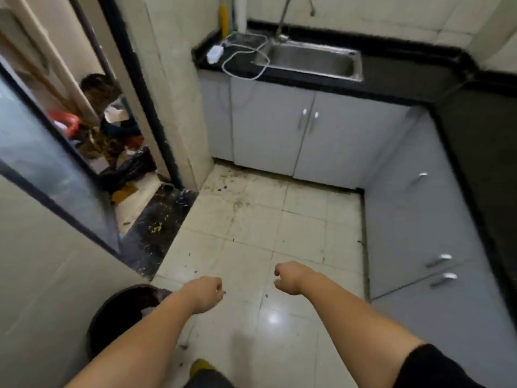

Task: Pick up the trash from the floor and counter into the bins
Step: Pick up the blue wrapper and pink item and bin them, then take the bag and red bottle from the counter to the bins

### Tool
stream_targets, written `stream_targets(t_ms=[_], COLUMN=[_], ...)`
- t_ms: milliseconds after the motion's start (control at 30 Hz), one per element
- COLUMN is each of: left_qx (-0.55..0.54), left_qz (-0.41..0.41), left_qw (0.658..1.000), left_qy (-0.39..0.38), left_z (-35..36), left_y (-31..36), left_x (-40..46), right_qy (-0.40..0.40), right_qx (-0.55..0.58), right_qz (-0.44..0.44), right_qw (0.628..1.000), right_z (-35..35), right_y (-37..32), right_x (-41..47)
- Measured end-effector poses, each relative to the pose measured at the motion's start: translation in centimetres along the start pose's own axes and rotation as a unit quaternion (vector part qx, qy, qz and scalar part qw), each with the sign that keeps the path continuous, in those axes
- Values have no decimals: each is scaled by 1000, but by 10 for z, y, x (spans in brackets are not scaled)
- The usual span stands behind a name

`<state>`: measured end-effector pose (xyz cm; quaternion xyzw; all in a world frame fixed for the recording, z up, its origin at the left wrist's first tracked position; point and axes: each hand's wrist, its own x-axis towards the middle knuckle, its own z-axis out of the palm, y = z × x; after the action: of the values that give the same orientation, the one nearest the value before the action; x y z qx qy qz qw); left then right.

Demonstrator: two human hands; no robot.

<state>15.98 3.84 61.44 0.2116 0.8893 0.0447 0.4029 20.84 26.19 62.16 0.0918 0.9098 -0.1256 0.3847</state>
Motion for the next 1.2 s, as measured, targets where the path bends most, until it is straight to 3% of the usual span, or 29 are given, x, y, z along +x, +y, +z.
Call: stream_targets(t_ms=[167, 333, 600, 900, 1200], left_qx=[91, 175, 286, 351, 504], left_qz=[98, 228, 400, 534, 547], left_qw=[991, 958, 871, 769, 663], left_qy=[-3, 0, 8, -30, -80], left_z=[18, 47, 72, 99, 128], left_y=[147, 307, 514, 682, 777], left_x=[10, 6, -12, 15, 63], right_qy=[33, 104, 276, 343, 405], right_qx=[85, 176, 294, 303, 258], right_qz=[92, 187, 308, 473, 589], right_qw=[992, 961, 862, 753, 650], right_z=[35, 56, 73, 68, 13], right_y=[133, 247, 374, 504, 656], right_x=[-88, -179, -301, -382, -433])
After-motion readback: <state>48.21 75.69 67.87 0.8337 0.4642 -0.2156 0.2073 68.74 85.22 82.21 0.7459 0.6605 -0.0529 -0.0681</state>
